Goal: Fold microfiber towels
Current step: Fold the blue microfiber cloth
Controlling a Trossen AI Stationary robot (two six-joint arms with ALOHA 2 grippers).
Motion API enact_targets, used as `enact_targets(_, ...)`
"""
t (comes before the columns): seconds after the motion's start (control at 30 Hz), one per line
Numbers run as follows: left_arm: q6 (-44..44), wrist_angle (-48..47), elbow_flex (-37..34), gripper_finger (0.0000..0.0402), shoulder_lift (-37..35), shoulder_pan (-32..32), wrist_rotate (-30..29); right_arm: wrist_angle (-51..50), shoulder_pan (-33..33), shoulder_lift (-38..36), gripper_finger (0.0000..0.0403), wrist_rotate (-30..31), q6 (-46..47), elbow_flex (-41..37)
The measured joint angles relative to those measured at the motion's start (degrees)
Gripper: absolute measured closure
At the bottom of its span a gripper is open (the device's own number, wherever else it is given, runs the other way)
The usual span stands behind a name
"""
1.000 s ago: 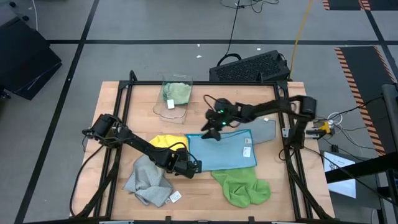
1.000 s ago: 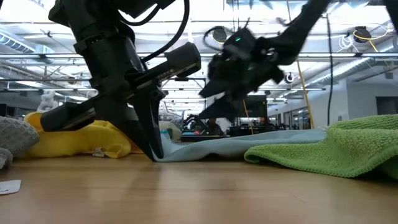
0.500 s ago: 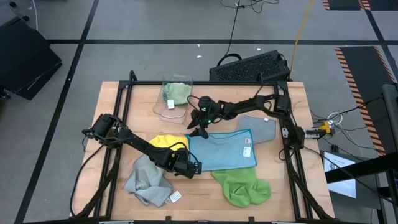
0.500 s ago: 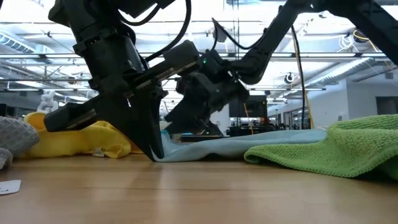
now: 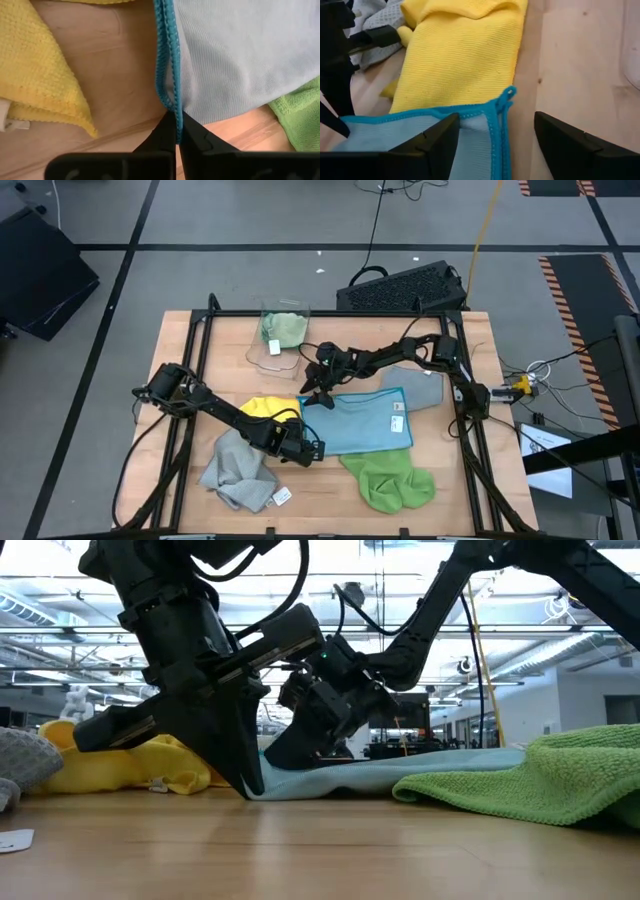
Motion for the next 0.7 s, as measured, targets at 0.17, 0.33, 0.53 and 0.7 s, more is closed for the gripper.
enact_targets(0.17,-0.02,-0.03,0.00,0.0398,0.00,-0.02,-0.02,-0.19,0.31,0.12,0.0210,0.11,-0.86,0.00)
enact_targets(0.33,0.22,-0.15,0.02,0.0398,0.00,-0.02,-0.02,-0.57,0.66,0.12,0.0293,-0.30,-1.53,-0.04)
enact_targets(0.53,0.23,-0.60,0.04,0.0398,0.00,-0.02,-0.02,-0.75,0.83,0.14,0.0384,0.90,-0.64,-0.06)
enact_targets(0.7,0.13,-0.60,0.07,0.0397,-0.04,-0.02,0.68,-5.22,-0.05,-3.04,0.0393,1.27,1.21,-0.39)
